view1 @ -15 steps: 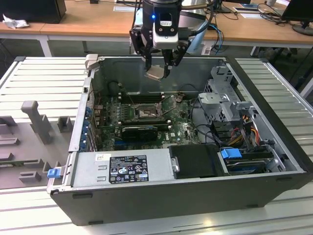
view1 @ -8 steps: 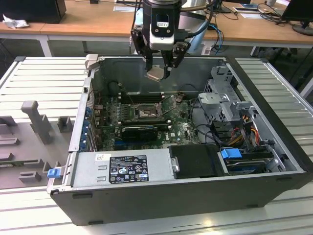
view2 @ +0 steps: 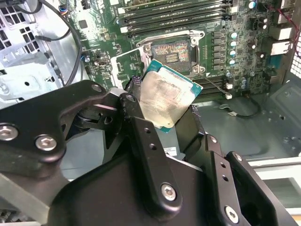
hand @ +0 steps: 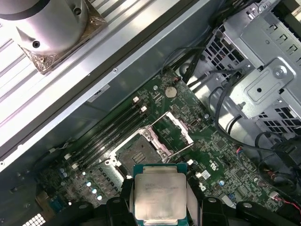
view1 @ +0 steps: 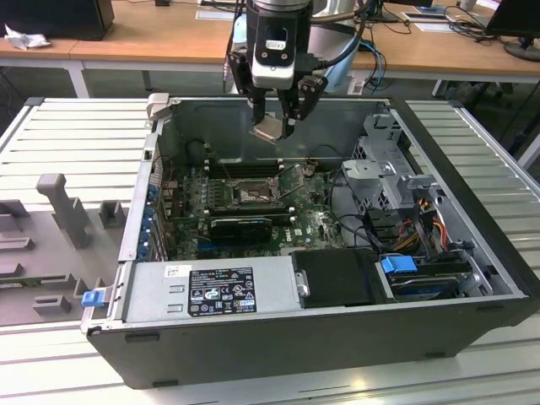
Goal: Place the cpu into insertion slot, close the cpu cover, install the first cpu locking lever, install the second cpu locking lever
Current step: 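Place the cpu into insertion slot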
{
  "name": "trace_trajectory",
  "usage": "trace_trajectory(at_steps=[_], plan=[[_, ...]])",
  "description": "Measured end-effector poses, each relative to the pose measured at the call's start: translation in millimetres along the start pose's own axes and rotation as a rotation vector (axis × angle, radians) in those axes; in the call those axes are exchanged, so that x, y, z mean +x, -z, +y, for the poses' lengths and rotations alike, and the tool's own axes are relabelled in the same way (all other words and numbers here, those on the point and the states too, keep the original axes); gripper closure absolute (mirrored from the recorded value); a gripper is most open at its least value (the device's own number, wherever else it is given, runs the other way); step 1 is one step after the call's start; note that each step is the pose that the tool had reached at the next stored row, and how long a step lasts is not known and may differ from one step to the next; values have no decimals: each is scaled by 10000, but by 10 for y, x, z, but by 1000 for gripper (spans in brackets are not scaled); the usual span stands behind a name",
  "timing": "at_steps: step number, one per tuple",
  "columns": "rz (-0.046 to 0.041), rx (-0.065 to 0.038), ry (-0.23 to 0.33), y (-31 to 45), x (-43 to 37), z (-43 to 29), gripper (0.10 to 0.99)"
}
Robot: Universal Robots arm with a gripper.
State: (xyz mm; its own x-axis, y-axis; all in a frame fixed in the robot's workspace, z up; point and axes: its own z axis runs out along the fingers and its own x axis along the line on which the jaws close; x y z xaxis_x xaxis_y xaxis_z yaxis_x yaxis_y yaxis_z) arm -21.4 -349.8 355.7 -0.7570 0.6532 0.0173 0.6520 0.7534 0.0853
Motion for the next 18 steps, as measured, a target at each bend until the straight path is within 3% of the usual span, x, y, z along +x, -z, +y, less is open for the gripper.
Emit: trace_trajectory(at_steps=[18], plan=[[-134, -29, -1571, -7, 0, 0, 553]])
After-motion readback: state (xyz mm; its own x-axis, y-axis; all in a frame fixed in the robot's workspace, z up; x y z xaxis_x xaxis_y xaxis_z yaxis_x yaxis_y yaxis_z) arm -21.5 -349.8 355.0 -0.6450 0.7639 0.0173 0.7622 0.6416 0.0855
